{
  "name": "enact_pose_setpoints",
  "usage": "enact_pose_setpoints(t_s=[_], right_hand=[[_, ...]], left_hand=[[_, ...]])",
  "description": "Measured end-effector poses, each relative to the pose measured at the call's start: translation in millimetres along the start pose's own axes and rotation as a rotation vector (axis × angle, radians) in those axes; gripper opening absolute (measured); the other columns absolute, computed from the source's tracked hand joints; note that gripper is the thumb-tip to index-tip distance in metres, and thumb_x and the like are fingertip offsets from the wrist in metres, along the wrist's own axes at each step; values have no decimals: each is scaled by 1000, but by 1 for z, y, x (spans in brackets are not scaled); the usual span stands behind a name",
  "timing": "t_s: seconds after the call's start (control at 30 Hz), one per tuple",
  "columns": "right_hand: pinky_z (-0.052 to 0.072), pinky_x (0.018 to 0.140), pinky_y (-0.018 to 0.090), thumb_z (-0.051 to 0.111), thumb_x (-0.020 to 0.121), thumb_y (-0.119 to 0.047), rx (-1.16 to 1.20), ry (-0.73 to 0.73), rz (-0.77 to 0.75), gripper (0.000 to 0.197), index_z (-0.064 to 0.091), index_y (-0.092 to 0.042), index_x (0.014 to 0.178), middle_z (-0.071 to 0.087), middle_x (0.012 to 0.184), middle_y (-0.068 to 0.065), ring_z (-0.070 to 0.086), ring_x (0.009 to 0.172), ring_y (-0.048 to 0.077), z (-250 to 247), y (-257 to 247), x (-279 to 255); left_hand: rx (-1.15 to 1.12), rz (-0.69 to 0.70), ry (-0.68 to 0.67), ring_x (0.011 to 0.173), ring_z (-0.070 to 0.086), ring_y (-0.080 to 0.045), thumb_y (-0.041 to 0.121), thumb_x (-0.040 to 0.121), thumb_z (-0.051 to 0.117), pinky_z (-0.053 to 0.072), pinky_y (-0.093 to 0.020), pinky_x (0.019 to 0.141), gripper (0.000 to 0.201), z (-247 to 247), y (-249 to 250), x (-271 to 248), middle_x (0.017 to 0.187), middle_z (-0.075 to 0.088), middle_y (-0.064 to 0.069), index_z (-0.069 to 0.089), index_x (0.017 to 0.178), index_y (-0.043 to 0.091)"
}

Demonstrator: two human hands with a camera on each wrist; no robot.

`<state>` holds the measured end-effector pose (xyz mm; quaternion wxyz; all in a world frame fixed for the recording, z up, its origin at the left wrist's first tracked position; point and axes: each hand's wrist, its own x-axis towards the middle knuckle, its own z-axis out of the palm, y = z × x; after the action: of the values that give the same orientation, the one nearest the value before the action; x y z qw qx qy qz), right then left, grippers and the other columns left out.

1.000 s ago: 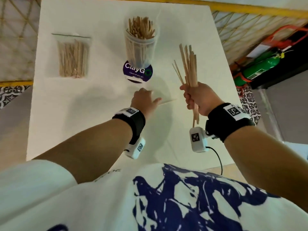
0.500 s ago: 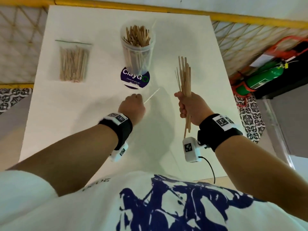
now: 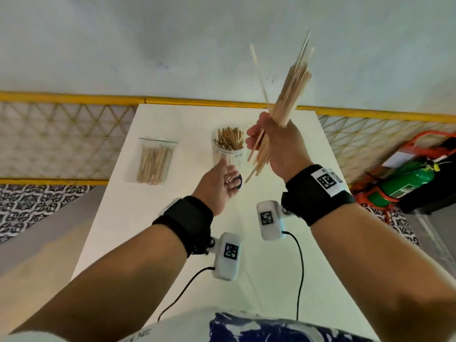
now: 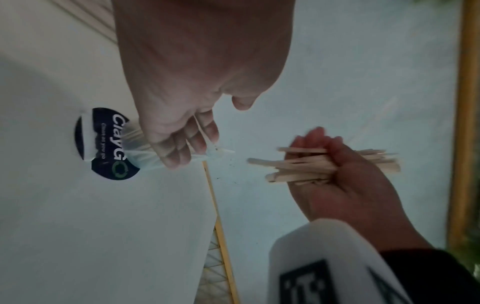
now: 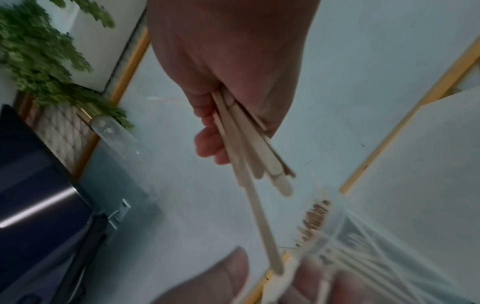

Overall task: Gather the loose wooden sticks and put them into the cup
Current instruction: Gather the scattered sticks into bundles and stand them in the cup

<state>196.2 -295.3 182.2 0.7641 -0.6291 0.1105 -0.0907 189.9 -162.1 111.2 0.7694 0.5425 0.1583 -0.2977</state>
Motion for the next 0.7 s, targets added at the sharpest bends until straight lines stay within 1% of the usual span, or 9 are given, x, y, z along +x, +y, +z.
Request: enact_pose_setpoints(t_s=[0.07, 0.2, 0.27, 0.3, 0.37, 0.43, 0.5, 0.6, 0.7], right_hand=[[40, 48, 27, 53, 96, -16, 2, -38, 8, 13, 56, -10, 85, 51, 56, 5, 45, 46, 21, 9, -10, 1], [33, 46, 27, 59, 91, -21, -185, -142, 109, 13, 56, -8, 87, 43, 52, 1, 35, 44, 16, 17, 0, 2], [33, 46, 26, 60, 92, -21, -359, -258, 153, 17, 55, -10, 81, 44, 51, 2, 36, 43, 16, 18, 12, -3], [34, 45, 25, 61, 92, -20, -440, -327, 155, 18, 54, -11, 77, 45, 50, 2, 37, 42, 17, 21, 18, -7], [38, 43, 24, 63, 90, -16, -488, -425, 166, 22, 54, -12, 70, 50, 49, 2, 42, 41, 19, 33, 24, -16], [44, 46, 26, 60, 91, -8, -414, -436, 190, 25, 54, -8, 67, 53, 50, 4, 49, 42, 19, 41, 24, -20], [48, 50, 28, 55, 94, -7, -373, -418, 184, 26, 53, -6, 67, 54, 51, 5, 52, 43, 17, 47, 20, -20], [44, 46, 25, 56, 95, -22, -398, -360, 122, 31, 53, -8, 68, 55, 49, 2, 49, 41, 17, 49, 10, -12], [38, 44, 24, 55, 96, -30, -296, -190, -2, 45, 53, -13, 55, 52, 45, 3, 46, 41, 21, 50, -15, 5]], left_hand=[[6, 10, -2, 122, 50, -25, 55, 97, 32, 39, -36, 97, 58, -3, 3, -5, 131, 55, -9, 52, 126, 9], [36, 565, 47, 123, 50, -14, 71, 78, 34, 39, -28, 98, 71, -7, 40, -26, 130, 54, 3, 42, 132, 25], [99, 763, 23, 124, 50, -9, 63, 83, 31, 38, -28, 104, 71, -1, 68, -37, 135, 52, 2, 26, 143, 25], [172, 792, 17, 124, 51, -9, 57, 88, 31, 39, -26, 103, 67, 2, 81, -40, 135, 52, 0, 22, 146, 24], [385, 790, 29, 111, 60, -13, 46, 98, 33, 45, -17, 87, 51, 9, 97, -47, 117, 61, -2, 30, 141, 20], [549, 768, 23, 86, 64, -17, 40, 101, 32, 50, -22, 71, 37, 12, 97, -48, 90, 65, 0, 45, 128, 18], [518, 749, -24, 80, 63, -12, 41, 100, 35, 51, -26, 70, 33, 9, 92, -47, 90, 64, 1, 48, 122, 19], [271, 666, 0, 108, 57, -2, 53, 95, 39, 44, -18, 88, 44, -6, 85, -40, 118, 60, 7, 41, 129, 27], [-126, 316, 20, 135, 40, -22, 61, 94, 33, 28, -39, 113, 68, -24, 69, -25, 143, 47, -6, 33, 144, 16]])
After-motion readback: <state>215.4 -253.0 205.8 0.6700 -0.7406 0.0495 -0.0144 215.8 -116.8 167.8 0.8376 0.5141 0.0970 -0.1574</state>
